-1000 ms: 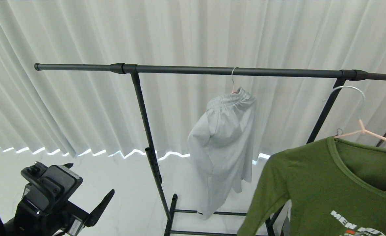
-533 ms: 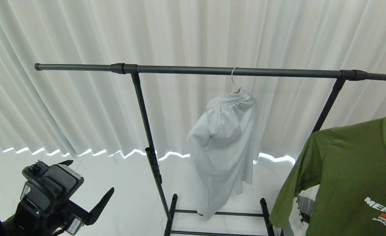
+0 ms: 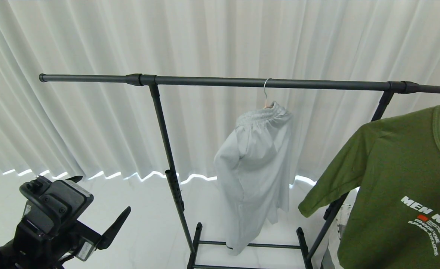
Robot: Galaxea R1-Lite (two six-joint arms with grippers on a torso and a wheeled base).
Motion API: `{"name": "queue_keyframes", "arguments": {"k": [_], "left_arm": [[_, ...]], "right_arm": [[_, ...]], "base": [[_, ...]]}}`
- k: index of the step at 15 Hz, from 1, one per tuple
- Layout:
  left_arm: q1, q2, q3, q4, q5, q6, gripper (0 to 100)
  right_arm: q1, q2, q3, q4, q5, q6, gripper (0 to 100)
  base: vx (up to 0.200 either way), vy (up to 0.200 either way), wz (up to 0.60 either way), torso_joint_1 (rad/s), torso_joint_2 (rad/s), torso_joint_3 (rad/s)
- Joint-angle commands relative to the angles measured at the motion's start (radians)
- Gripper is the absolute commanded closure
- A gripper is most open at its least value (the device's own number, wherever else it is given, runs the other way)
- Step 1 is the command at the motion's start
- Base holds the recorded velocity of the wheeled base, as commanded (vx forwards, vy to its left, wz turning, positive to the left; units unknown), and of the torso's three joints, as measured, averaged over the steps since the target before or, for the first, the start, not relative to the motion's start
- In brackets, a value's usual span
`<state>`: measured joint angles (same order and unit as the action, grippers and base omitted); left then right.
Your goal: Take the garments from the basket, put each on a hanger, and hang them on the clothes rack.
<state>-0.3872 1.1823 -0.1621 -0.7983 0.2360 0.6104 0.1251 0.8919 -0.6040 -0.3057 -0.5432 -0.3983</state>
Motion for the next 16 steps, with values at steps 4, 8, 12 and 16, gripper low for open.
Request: {"name": "queue_keyframes", "arguments": {"k": [4,8,12,16], "left_arm": [[-0.025,0.0,0.0,0.001,0.0,-0.001,0],[-0.033,0.0,0.0,-0.001,-0.001,0.0,0],[-0.058,-0.007,0.0,-0.001,0.0,0.0,0],[-0.064,-0.018,0.0,-0.001,0.0,0.0,0]], "right_arm": [[0.002,0.036,0.012,-0.001,0.0,0.001,100],[0.005,0.044,0.052,-0.001,0.006,0.004,100],[0.008,0.134,0.052,-0.009,0.009,0.067,100],[0.03,0.266,0.05,-0.118,0.009,0.093,100]], "base": [[0.2,0.0,0.0,0.004,0.0,0.002],[0.1,0.0,0.0,0.001,0.0,0.004],[0.0,0.0,0.0,0.0,0.0,0.0],[0.0,0.0,0.0,0.0,0.0,0.0]]}}
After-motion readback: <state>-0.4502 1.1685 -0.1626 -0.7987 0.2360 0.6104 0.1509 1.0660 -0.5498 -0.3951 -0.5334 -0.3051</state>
